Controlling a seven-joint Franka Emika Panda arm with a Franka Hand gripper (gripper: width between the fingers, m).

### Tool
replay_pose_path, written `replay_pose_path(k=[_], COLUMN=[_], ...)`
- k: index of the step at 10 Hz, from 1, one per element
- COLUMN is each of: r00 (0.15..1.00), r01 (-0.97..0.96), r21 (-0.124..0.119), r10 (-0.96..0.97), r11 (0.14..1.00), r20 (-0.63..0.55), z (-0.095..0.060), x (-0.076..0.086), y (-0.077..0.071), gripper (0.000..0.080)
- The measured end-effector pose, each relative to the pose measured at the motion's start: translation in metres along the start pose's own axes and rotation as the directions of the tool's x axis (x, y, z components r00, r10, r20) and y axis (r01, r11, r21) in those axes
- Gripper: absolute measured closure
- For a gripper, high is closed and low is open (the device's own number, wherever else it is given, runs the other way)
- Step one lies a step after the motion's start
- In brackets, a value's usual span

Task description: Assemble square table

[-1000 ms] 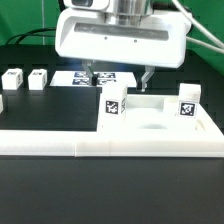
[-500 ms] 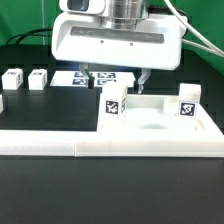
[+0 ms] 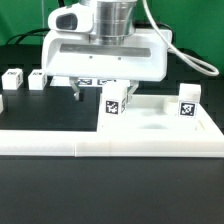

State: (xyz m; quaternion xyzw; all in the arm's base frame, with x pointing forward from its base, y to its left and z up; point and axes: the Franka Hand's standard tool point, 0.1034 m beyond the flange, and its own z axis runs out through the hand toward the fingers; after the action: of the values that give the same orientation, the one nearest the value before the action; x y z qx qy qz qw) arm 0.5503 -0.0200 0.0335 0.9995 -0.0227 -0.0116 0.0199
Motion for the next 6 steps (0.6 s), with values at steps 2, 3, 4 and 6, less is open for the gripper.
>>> replay_pose_path(k=[2, 3, 4, 6], r00=[1.0, 1.0, 1.0, 1.0], r01=[-0.004, -0.003, -0.005, -0.016], r21=[-0.007, -0.008, -0.008, -0.005], r10=[0.004, 0.003, 0.005, 0.016], r11=[1.0, 1.0, 1.0, 1.0], r20=[0.009, 0.008, 0.01, 0.008], z=[0.009, 0.013, 0.016, 0.018], x=[-0.002, -0.001, -0.001, 0.003], y=[0.003, 0.0, -0.004, -0.012], gripper=[0.015, 0.015, 0.015, 0.015])
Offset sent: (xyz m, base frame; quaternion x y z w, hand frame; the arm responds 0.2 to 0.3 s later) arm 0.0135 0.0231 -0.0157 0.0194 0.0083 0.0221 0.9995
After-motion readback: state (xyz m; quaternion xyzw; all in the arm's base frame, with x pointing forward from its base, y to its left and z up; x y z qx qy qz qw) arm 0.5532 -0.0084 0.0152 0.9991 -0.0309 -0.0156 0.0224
